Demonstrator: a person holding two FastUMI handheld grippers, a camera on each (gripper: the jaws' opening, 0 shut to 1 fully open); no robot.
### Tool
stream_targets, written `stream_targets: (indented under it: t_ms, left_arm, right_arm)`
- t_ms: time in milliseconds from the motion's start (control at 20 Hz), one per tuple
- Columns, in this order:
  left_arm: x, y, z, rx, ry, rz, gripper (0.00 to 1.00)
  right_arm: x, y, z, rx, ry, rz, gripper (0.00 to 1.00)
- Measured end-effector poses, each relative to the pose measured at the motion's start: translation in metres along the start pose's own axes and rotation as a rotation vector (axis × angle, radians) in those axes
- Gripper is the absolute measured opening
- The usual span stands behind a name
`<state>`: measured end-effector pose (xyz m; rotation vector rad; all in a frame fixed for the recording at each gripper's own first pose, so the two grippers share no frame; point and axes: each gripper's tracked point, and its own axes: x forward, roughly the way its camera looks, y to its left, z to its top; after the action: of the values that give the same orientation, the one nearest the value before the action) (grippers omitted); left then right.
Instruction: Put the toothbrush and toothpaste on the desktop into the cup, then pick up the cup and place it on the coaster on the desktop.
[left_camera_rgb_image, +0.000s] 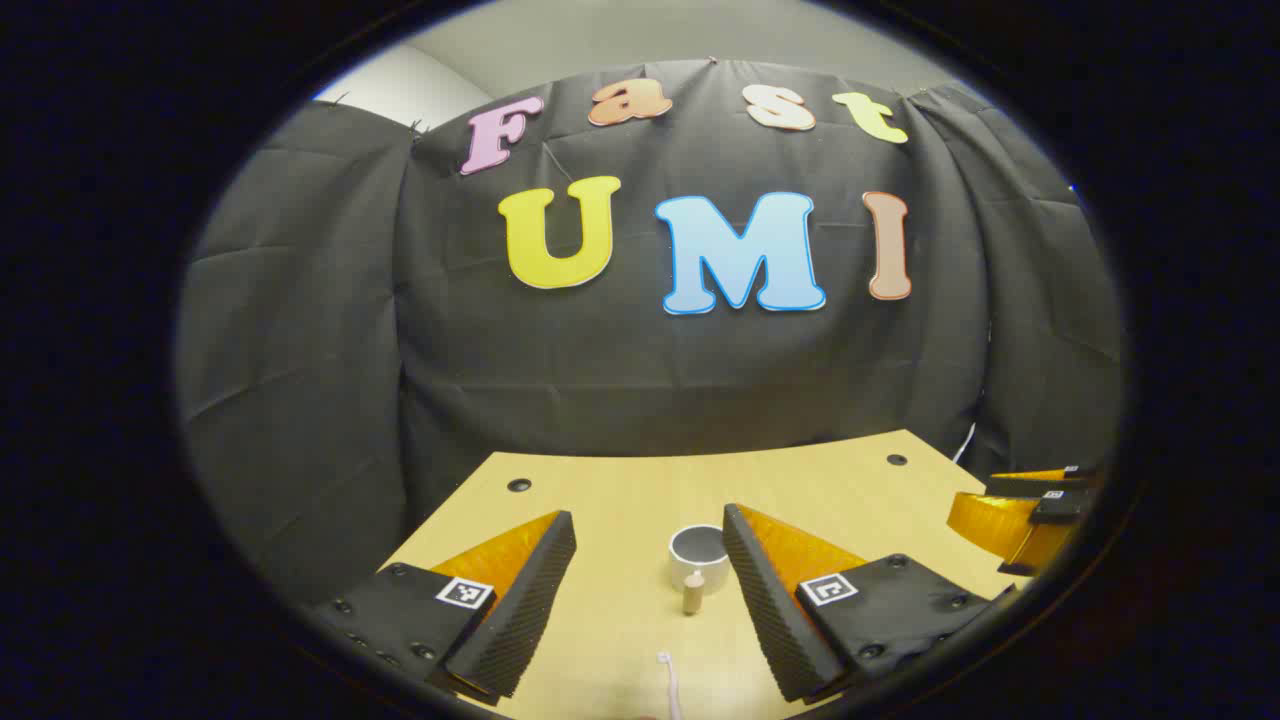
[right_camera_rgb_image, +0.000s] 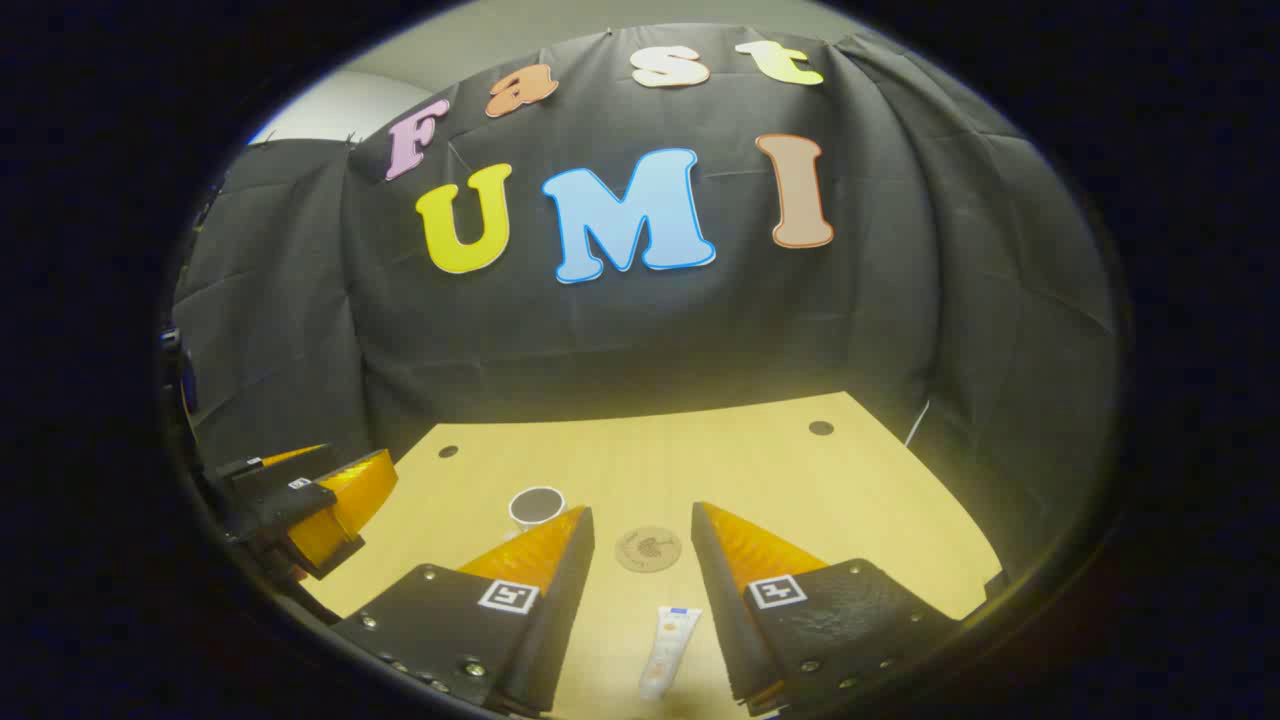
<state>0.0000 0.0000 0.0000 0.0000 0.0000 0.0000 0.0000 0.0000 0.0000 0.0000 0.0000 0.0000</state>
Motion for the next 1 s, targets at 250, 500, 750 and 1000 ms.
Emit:
stream_targets:
  t_ms: [250, 500, 750, 1000]
  left_arm:
    - [0.001, -0.007, -0.006, -0.025, 0.019, -0.025, 0.95]
    - [0.002, -0.003, -0.024, -0.050, 0.066, -0.028, 1.00]
    - [0.009, 0.000, -0.058, -0.062, 0.153, -0.028, 0.96]
    - [0.016, -0.001, -0.098, -0.074, 0.256, -0.041, 0.96]
  right_arm:
    - [0.004, -0.005, -0.012, -0.016, 0.034, -0.019, 0.61]
    - [0.007, -0.007, -0.028, 0.004, 0.088, -0.021, 0.62]
    - [0.015, -0.013, -0.057, 0.040, 0.186, -0.023, 0.62]
    - [0.021, -0.019, -0.087, 0.058, 0.295, -0.037, 0.60]
